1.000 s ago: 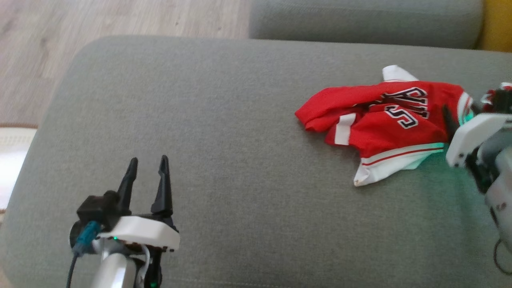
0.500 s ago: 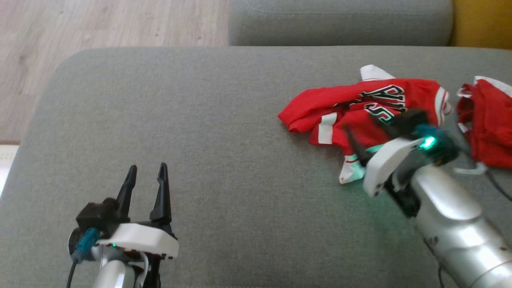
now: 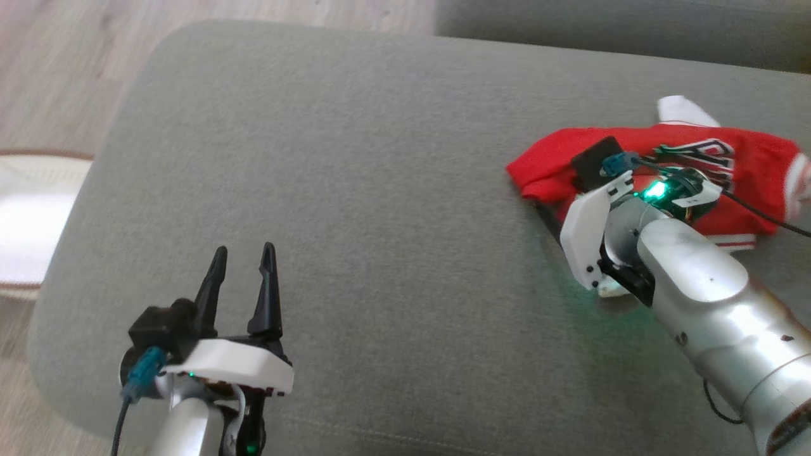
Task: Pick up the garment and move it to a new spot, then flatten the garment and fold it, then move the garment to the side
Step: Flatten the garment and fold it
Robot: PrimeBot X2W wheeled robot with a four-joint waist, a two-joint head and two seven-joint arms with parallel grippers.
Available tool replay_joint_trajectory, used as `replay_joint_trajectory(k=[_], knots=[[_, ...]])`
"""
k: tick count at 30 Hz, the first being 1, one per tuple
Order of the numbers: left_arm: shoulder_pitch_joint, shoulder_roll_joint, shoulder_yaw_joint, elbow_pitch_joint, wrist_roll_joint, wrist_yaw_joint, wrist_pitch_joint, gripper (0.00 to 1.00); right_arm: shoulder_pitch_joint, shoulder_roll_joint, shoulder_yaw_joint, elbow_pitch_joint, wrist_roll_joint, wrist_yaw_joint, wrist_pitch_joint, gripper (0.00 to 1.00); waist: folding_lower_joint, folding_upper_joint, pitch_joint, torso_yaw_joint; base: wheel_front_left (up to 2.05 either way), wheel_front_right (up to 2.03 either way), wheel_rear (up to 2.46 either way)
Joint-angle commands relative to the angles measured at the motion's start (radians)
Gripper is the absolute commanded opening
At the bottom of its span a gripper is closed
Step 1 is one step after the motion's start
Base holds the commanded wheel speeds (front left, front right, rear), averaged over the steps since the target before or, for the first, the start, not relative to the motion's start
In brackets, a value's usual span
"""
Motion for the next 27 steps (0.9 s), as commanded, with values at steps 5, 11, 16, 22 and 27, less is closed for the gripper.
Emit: replay_joint_trajectory(k=[5, 11, 16, 22, 27], knots=[[-0.055, 0.004, 0.015, -0.038, -0.018, 0.011, -0.012, 1.00, -0.055, -0.009, 0.060, 0.047, -0.009, 0.008, 0.019, 1.00, 0.0000, 0.0000, 0.039, 0.056, 0.00, 0.00, 0.00], [-0.056, 0.004, 0.013, -0.042, -0.019, 0.016, -0.012, 1.00, -0.085, 0.002, 0.078, 0.083, 0.000, 0.008, -0.062, 0.00, 0.0000, 0.0000, 0.042, 0.067, 0.00, 0.00, 0.00], [-0.049, 0.004, 0.011, -0.037, -0.017, 0.016, -0.012, 1.00, -0.103, 0.041, 0.076, 0.079, 0.018, 0.008, -0.131, 0.00, 0.0000, 0.0000, 0.032, 0.068, 0.00, 0.00, 0.00], [-0.061, 0.004, -0.010, -0.038, -0.018, 0.011, -0.012, 1.00, -0.135, 0.123, 0.086, 0.023, 0.098, 0.008, -0.159, 0.00, 0.0000, 0.0000, 0.050, 0.096, 0.00, 0.00, 0.00], [-0.073, 0.004, -0.027, -0.039, -0.024, 0.013, -0.012, 1.00, -0.161, 0.181, 0.099, -0.035, 0.197, 0.008, -0.173, 0.00, 0.0000, 0.0000, 0.074, 0.121, 0.00, 0.00, 0.00]])
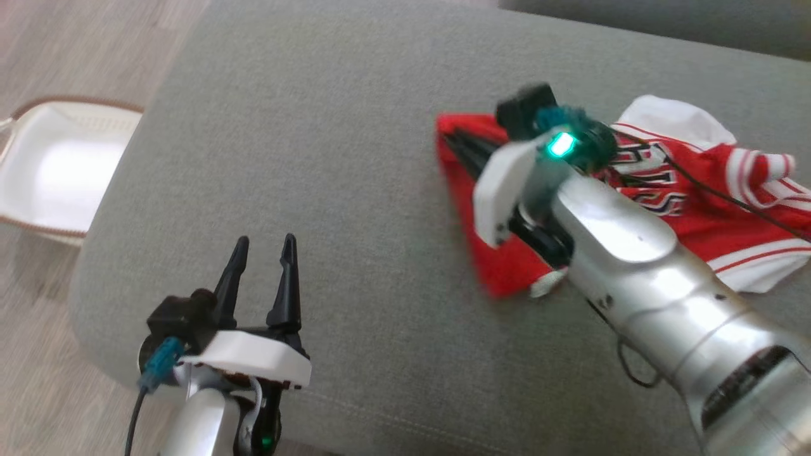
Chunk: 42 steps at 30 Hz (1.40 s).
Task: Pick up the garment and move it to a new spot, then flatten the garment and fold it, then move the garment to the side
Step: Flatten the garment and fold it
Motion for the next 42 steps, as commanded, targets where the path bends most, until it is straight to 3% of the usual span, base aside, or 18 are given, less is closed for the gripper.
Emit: replay_joint_trajectory(k=[1, 4, 5, 6, 7, 12, 18, 23, 26, 29, 33, 37, 42], knots=[[-0.052, 0.005, 0.026, -0.032, -0.006, 0.003, -0.012, 1.00, -0.036, 0.025, -0.005, -0.033, 0.022, 0.008, -0.020, 0.00, 0.0000, 0.0000, 0.013, 0.013, 0.00, 0.00, 0.00], [-0.062, 0.005, 0.016, -0.031, -0.010, 0.007, -0.012, 1.00, -0.047, 0.043, -0.017, -0.039, 0.101, 0.008, -0.068, 0.00, 0.0000, 0.0000, 0.023, 0.021, 0.00, 0.00, 0.00], [-0.065, 0.005, 0.014, -0.030, -0.010, 0.008, -0.012, 1.00, -0.041, 0.047, -0.027, -0.044, 0.146, 0.008, -0.078, 0.36, 0.0000, 0.0000, 0.025, 0.021, 0.00, 0.00, 0.00], [-0.068, 0.005, 0.011, -0.028, -0.008, 0.009, -0.012, 1.00, -0.041, 0.050, -0.009, -0.046, 0.162, 0.008, -0.079, 0.89, 0.0000, 0.0000, 0.025, 0.019, 0.00, 0.00, 0.00], [-0.070, 0.005, 0.010, -0.026, -0.006, 0.010, -0.012, 1.00, -0.036, 0.051, 0.006, -0.046, 0.185, 0.008, -0.075, 1.00, 0.0000, 0.0000, 0.023, 0.015, 0.00, 0.00, 0.00], [-0.065, 0.005, 0.042, -0.022, 0.016, 0.012, -0.012, 1.00, -0.031, 0.033, 0.046, -0.071, 0.276, 0.008, -0.096, 1.00, 0.0000, 0.0000, -0.004, -0.054, 0.00, 0.00, 0.00], [-0.045, 0.006, 0.103, -0.015, 0.051, -0.012, -0.012, 1.00, -0.014, -0.079, 0.040, -0.167, 0.344, 0.008, -0.203, 1.00, 0.0000, 0.0000, -0.058, -0.174, 0.00, 0.00, 0.00], [-0.040, 0.014, 0.117, 0.019, 0.038, -0.057, -0.012, 1.00, 0.035, -0.195, -0.040, -0.198, 0.319, 0.008, -0.305, 1.00, 0.0000, 0.0000, -0.100, -0.260, 0.00, 0.00, 0.00], [-0.055, 0.013, 0.117, 0.037, -0.024, -0.090, 0.051, 1.00, 0.094, -0.247, -0.139, -0.225, 0.277, 0.008, -0.318, 1.00, 0.0000, 0.0000, -0.113, -0.300, 0.00, 0.00, 0.00], [-0.087, 0.014, 0.115, 0.049, -0.120, -0.118, 0.198, 1.00, 0.187, -0.284, -0.311, -0.295, 0.198, 0.008, -0.319, 1.00, 0.0000, 0.0000, -0.119, -0.327, 0.00, 0.00, 0.00], [-0.151, 0.034, 0.114, 0.096, -0.290, -0.135, 0.544, 1.00, 0.356, -0.276, -0.487, -0.383, 0.084, 0.008, -0.319, 1.00, 0.0000, 0.0000, -0.125, -0.354, 0.00, 0.00, 0.00], [-0.230, 0.074, 0.103, 0.141, -0.381, -0.126, 0.828, 1.00, 0.493, -0.235, -0.581, -0.456, 0.005, 0.008, -0.319, 1.00, 0.0000, 0.0000, -0.128, -0.375, 0.00, 0.00, 0.00], [-0.303, 0.092, 0.088, 0.234, -0.446, -0.092, 1.059, 1.00, 0.584, -0.173, -0.650, -0.520, -0.052, 0.008, -0.300, 1.00, 0.0000, 0.0000, -0.128, -0.404, 0.00, 0.00, 0.00]])
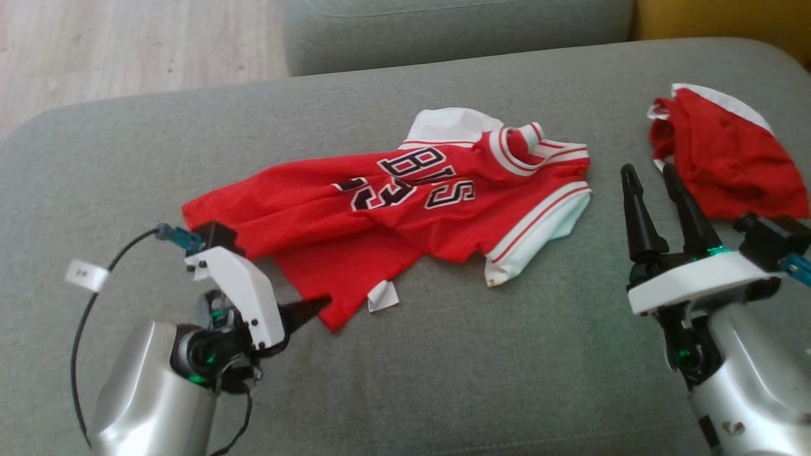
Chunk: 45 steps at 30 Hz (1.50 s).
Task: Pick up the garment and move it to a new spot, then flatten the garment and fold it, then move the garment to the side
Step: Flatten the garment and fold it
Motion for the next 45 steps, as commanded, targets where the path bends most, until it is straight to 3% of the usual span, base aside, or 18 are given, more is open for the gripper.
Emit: replay_joint_trajectory(k=[1, 6, 10, 17, 18, 19, 23, 29, 34, 39, 40, 41, 42, 45], knots=[[-0.062, 0.029, 0.027, 0.008, -0.022, 0.020, 0.059, 1.00, -0.011, 0.015, -0.013, -0.060, -0.022, 0.008, 0.011, 1.00, 0.0000, -0.0001, 0.001, -0.016, 0.00, 0.00, 0.00], [-0.096, 0.022, 0.031, 0.084, -0.044, 0.063, 0.127, 1.00, 0.017, 0.050, -0.052, -0.104, -0.062, 0.008, 0.042, 1.00, 0.0000, -0.0001, 0.008, -0.038, 0.00, 0.00, 0.00], [-0.130, 0.004, 0.041, 0.150, -0.055, 0.094, 0.123, 1.00, 0.036, 0.079, -0.083, -0.141, -0.089, 0.008, 0.070, 1.00, 0.0000, -0.0001, 0.017, -0.055, 0.00, 0.00, 0.00], [-0.190, -0.022, 0.036, 0.249, -0.068, 0.099, 0.102, 1.00, 0.057, 0.111, -0.117, -0.184, -0.118, 0.008, 0.105, 1.00, 0.0000, -0.0001, 0.030, -0.073, 0.00, 0.00, 0.00], [-0.196, -0.024, 0.033, 0.262, -0.067, 0.096, 0.097, 0.70, 0.059, 0.114, -0.120, -0.187, -0.121, 0.008, 0.108, 1.00, 0.0000, -0.0001, 0.031, -0.074, 0.00, 0.00, 0.00], [-0.206, -0.028, 0.026, 0.283, -0.070, 0.083, 0.091, 0.00, 0.064, 0.119, -0.128, -0.193, -0.125, 0.008, 0.114, 1.00, 0.0000, -0.0001, 0.030, -0.073, 0.00, 0.00, 0.00], [-0.215, -0.017, -0.009, 0.300, -0.063, 0.032, 0.126, 0.00, 0.082, 0.119, -0.154, -0.201, -0.135, 0.008, 0.122, 1.00, 0.0000, -0.0001, 0.016, -0.054, 0.00, 0.00, 0.00], [-0.208, 0.061, -0.037, 0.256, -0.061, -0.015, 0.208, 0.00, 0.109, 0.122, -0.182, -0.218, -0.151, 0.008, 0.152, 1.00, 0.0000, -0.0001, -0.012, -0.013, 0.00, 0.00, 0.00], [-0.165, 0.169, -0.054, 0.203, -0.043, -0.031, 0.267, 0.00, 0.125, 0.121, -0.194, -0.240, -0.160, 0.008, 0.183, 1.00, 0.0000, -0.0001, -0.021, 0.008, 0.00, 0.00, 0.00], [-0.105, 0.224, -0.044, 0.181, -0.037, -0.025, 0.263, 0.00, 0.143, 0.115, -0.213, -0.257, -0.168, 0.008, 0.221, 1.00, 0.0000, -0.0001, -0.024, 0.016, 0.00, 0.00, 0.00], [-0.095, 0.231, -0.043, 0.180, -0.031, -0.021, 0.252, 0.14, 0.147, 0.114, -0.218, -0.260, -0.169, 0.008, 0.228, 1.00, 0.0000, -0.0001, -0.025, 0.018, 0.00, 0.00, 0.00], [-0.086, 0.235, -0.043, 0.181, -0.025, -0.018, 0.237, 0.47, 0.152, 0.113, -0.223, -0.262, -0.171, 0.008, 0.235, 1.00, 0.0000, -0.0001, -0.027, 0.019, 0.00, 0.00, 0.00], [-0.078, 0.234, -0.039, 0.181, -0.024, -0.017, 0.221, 1.00, 0.156, 0.113, -0.225, -0.265, -0.174, 0.008, 0.242, 1.00, 0.0000, -0.0001, -0.030, 0.019, 0.00, 0.00, 0.00], [-0.065, 0.223, -0.027, 0.174, -0.035, -0.021, 0.176, 1.00, 0.170, 0.116, -0.223, -0.273, -0.179, 0.008, 0.256, 1.00, 0.0000, -0.0001, -0.043, 0.021, 0.00, 0.00, 0.00]])
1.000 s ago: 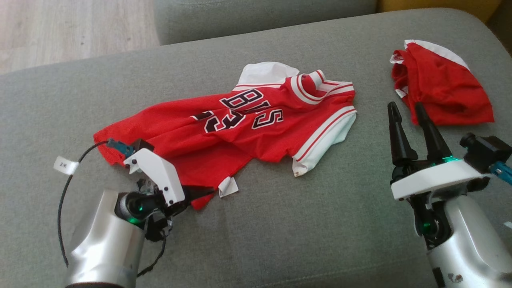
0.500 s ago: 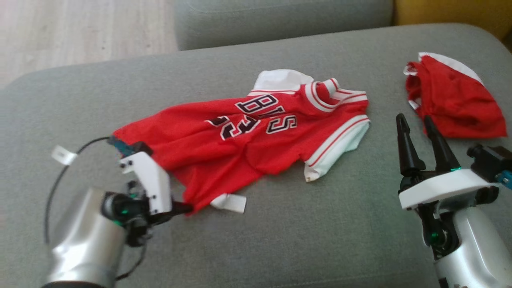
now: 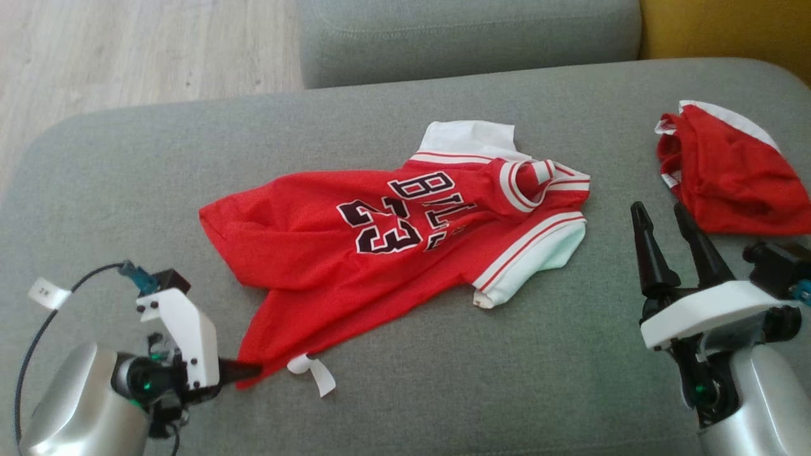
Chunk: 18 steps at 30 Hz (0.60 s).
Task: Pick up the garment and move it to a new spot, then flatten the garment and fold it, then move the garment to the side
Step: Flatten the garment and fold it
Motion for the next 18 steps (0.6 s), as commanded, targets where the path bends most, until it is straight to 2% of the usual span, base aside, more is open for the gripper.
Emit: replay_joint_trajectory(k=[1, 4, 7, 10, 13, 18], knots=[[-0.042, 0.041, 0.055, -0.053, -0.006, -0.005, -0.043, 1.00, -0.014, 0.000, 0.017, -0.044, -0.006, 0.008, 0.006, 1.00, 0.0000, 0.0000, -0.015, 0.000, 0.00, 0.00, 0.00], [-0.040, 0.060, 0.053, -0.106, 0.015, -0.014, -0.107, 1.00, -0.005, 0.000, 0.013, -0.048, -0.015, 0.008, 0.005, 1.00, 0.0000, 0.0000, -0.024, -0.001, 0.00, 0.00, 0.00], [-0.022, 0.100, 0.051, -0.227, 0.086, -0.019, -0.260, 1.00, 0.013, 0.004, -0.007, -0.048, -0.029, 0.008, 0.007, 1.00, 0.0000, 0.0000, -0.033, -0.001, 0.00, 0.00, 0.00], [0.022, 0.092, 0.086, -0.360, 0.145, 0.016, -0.461, 1.00, 0.032, 0.017, -0.025, -0.043, -0.032, 0.008, 0.017, 1.00, 0.0000, 0.0000, -0.035, 0.000, 0.00, 0.00, 0.00], [0.091, 0.077, 0.082, -0.487, 0.256, 0.063, -0.672, 1.00, 0.041, 0.033, -0.037, -0.015, -0.027, 0.008, 0.045, 1.00, 0.0000, 0.0000, -0.029, 0.010, 0.00, 0.00, 0.00], [0.214, 0.003, 0.056, -0.611, 0.378, 0.149, -0.950, 1.00, -0.001, 0.051, -0.057, 0.066, -0.024, 0.008, 0.123, 1.00, 0.0000, 0.0000, -0.007, 0.041, 0.00, 0.00, 0.00]])
